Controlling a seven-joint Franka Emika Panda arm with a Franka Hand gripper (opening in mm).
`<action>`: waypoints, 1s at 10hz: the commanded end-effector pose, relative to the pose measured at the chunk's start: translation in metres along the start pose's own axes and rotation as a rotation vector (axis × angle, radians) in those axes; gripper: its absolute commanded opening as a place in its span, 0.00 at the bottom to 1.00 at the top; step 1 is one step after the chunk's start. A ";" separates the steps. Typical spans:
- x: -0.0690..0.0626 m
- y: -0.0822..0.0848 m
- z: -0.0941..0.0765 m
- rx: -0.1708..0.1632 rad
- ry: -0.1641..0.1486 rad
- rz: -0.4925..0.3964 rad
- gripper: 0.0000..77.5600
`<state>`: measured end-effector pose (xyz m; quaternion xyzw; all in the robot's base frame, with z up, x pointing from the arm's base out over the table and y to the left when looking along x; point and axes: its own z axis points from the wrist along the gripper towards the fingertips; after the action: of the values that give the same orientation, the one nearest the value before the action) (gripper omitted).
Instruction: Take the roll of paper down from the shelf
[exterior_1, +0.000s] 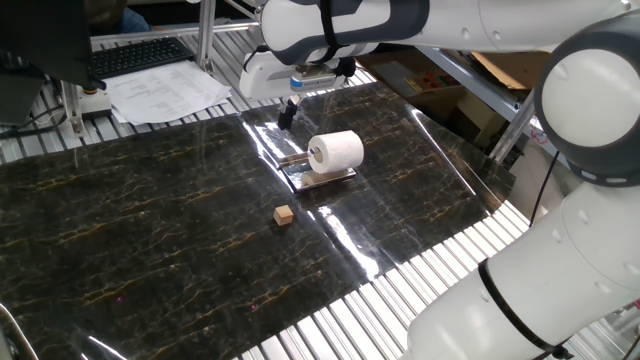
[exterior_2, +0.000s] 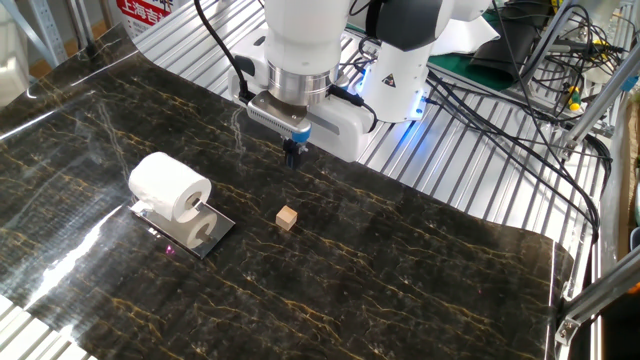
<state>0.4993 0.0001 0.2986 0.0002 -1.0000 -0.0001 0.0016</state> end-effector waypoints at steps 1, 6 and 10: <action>0.000 0.000 0.000 -0.033 0.027 0.145 0.00; 0.000 0.000 0.000 -0.016 0.026 0.141 0.00; -0.002 -0.003 0.000 0.004 0.022 0.172 0.00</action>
<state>0.4987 -0.0001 0.2969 -0.0736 -0.9971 -0.0054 0.0160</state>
